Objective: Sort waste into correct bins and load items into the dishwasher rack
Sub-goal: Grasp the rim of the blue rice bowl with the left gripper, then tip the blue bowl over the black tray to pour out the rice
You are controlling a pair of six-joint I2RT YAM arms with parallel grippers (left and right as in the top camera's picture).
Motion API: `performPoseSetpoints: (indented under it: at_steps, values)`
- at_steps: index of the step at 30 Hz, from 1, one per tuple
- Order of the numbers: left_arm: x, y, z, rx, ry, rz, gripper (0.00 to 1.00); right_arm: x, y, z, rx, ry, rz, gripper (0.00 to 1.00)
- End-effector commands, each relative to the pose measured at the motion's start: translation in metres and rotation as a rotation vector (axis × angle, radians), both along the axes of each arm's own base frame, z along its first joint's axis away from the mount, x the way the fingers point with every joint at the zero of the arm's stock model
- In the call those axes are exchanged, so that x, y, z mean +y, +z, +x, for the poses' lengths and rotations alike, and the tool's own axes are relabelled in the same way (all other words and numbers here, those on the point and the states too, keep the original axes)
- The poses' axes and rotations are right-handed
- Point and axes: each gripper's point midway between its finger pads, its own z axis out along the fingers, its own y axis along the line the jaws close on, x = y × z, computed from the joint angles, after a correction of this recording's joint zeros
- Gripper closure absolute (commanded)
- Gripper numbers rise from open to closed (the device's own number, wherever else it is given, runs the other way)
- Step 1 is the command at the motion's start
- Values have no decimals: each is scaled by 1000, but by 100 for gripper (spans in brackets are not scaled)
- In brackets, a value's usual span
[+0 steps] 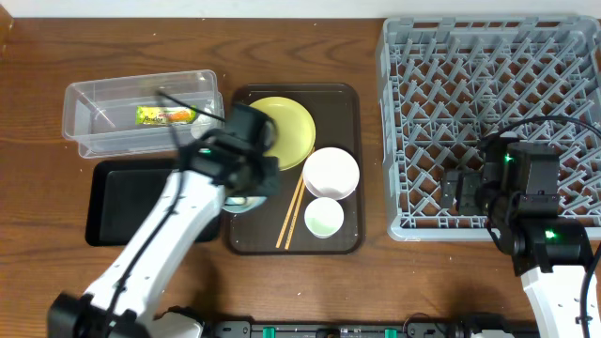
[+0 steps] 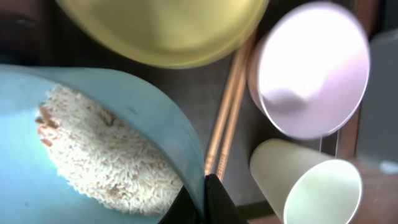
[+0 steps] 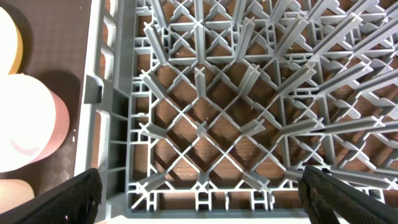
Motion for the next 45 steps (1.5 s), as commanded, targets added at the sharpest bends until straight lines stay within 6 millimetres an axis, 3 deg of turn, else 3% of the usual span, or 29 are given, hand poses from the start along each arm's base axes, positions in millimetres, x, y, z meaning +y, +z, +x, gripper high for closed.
performPoseSetpoints:
  at_steps: [1,10,21,29,36,45]
  values:
    - [17,18,11,-20,6,-124,94,-2,9,3,-23,-12,4,1]
    - [75,20,24,-22,106,-441,94,-2,8,2,-18,-13,4,1]
    - [128,25,31,-114,219,-938,94,-2,8,2,-18,-13,5,1]
    - [169,26,36,-156,390,-1178,94,-2,8,2,-18,-13,4,1]
    - [193,36,35,-141,531,-1314,94,-2,8,2,-18,-13,4,1]
    - [196,37,32,-120,565,-1331,93,-2,8,2,-18,-13,4,1]
